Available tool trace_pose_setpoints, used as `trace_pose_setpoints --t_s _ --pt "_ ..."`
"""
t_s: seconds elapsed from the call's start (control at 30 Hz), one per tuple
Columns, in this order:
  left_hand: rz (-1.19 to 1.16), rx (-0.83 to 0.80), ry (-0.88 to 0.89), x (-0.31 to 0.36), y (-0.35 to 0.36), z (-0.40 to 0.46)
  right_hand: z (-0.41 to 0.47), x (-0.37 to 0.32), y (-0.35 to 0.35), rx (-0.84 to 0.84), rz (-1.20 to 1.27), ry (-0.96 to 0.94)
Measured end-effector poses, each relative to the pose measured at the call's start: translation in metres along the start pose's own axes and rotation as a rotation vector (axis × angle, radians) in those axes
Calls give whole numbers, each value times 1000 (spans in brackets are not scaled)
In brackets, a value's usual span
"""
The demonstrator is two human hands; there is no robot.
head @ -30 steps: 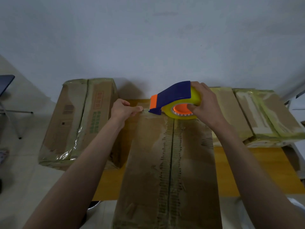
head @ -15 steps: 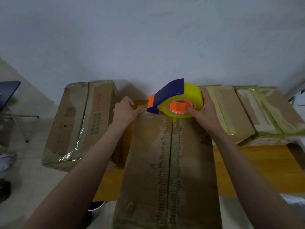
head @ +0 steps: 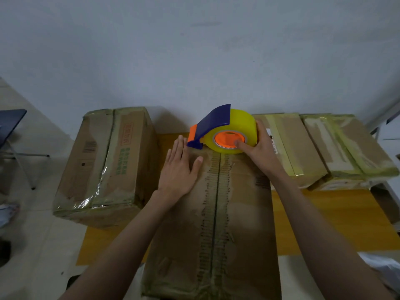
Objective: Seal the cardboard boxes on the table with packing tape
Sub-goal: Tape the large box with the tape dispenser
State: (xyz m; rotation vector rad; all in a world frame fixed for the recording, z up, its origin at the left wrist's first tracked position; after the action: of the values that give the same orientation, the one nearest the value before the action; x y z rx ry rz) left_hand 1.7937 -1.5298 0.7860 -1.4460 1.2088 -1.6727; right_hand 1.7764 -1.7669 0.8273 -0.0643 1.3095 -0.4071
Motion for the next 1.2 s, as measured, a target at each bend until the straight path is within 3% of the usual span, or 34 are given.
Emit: trace_pose_setpoints --t_s 0.5,0.73,0.97,1.2 --pt "135 -40 -11 2 2 0 -6 -11 -11 161 10 -165" --pt "153 -30 -13 1 4 -1 -26 -8 -47 514 154 -97" --pt "132 -39 1 -1 5 0 -27 12 -44 317 141 70" --pt "116 -43 9 -4 6 3 -43 29 -33 291 210 206"
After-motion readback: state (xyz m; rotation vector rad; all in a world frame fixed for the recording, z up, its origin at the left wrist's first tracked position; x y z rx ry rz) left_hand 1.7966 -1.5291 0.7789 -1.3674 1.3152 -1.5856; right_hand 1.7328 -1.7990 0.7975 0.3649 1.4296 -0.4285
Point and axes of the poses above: each hand's wrist, its own z-axis towards the middle knuckle, its own y-axis out of the palm, x = y × z, the point moved 9 cm from there along z, towards the middle knuckle, and after that the axes turned 7 degrees about -y, right-handed, at the moved point
